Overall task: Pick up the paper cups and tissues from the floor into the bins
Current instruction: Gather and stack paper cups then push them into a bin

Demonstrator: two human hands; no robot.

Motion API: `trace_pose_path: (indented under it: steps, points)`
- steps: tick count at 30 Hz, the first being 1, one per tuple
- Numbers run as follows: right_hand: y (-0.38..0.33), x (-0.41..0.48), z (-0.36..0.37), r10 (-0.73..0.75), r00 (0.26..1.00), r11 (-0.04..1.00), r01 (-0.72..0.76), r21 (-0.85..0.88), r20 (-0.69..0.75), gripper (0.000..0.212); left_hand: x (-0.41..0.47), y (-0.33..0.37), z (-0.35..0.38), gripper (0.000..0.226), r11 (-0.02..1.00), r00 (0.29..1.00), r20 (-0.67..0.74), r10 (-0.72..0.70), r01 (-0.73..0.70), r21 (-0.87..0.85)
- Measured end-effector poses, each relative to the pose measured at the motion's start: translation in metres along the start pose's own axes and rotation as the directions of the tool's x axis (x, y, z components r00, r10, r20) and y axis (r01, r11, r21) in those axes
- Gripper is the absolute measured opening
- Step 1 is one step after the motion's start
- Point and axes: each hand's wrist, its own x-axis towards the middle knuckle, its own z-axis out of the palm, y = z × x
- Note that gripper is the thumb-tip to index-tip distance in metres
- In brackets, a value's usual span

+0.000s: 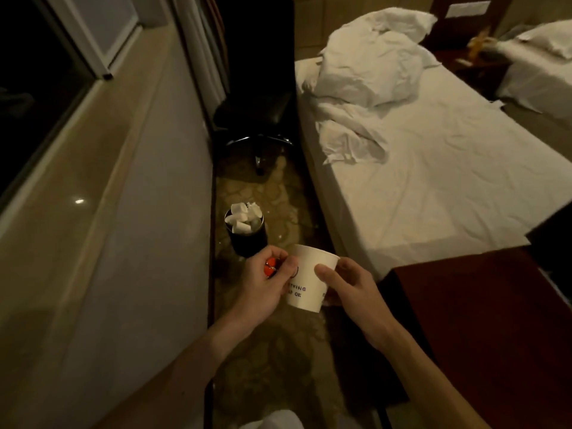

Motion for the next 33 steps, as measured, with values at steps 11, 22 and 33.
trace_pose_path:
  steps: [11,22,33]
  points:
    - [-0.012,0.234,0.023,0.114,0.975,0.985,-0.087,-0.146,0.19,0.073,0.188,-0.046,-0.044,0.02,0.971,0.969,-0.23,-0.092,0.138,0.193]
    - [-0.004,0.437,0.071,0.363,0.859,0.881,-0.191,-0.432,0.361,0.065,0.349,-0.109,-0.097,0.011,0.905,0.876,-0.285,-0.389,0.421,0.061]
    - [0.114,0.632,0.138,0.497,0.835,0.797,-0.331,-0.505,0.236,0.073,0.523,-0.263,-0.138,0.022,0.854,0.853,-0.216,-0.476,0.506,0.115]
